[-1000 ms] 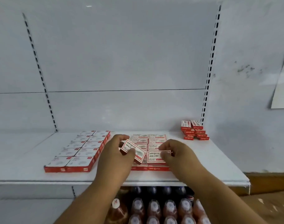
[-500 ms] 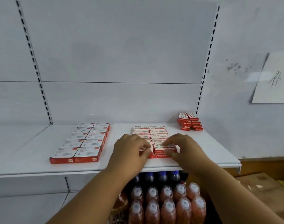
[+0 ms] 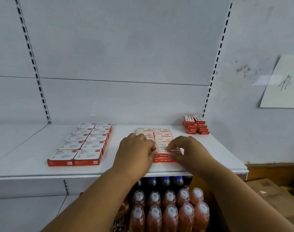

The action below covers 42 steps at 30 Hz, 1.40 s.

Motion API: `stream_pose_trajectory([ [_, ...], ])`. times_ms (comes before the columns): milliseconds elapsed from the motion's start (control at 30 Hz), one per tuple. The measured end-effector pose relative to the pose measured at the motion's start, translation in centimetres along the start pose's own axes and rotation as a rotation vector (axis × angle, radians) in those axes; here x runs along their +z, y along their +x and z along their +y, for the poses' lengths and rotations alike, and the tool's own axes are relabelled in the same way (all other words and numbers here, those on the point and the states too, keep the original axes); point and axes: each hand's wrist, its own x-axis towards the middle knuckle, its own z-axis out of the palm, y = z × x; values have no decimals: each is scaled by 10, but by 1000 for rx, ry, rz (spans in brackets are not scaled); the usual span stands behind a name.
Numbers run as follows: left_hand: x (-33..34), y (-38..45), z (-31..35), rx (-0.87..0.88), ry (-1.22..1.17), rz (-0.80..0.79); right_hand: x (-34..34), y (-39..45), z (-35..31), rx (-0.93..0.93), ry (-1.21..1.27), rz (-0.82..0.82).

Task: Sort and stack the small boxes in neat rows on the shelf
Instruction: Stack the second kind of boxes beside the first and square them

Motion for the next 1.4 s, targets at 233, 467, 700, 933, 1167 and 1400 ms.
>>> stream_pose_trajectory([
  [233,-8,13,15,-12,82,-27,-11,12,9,-65,34,-6],
  [467,-2,69,69,-20,11,-34,-54,43,49,-66,78,152],
  [700,32,132,112,-200,-23,-148,-83,83,124,43,33,98],
  [933,70,195,121,-439,-15,-316,-81,114,159,45,-230,-206],
  [1167,81,205,130,-530,-146,-292,-71,120,172,99,-94,-125],
  [1400,83,195,125,-631,-557,-72,-78,120,171,188,147,-9],
])
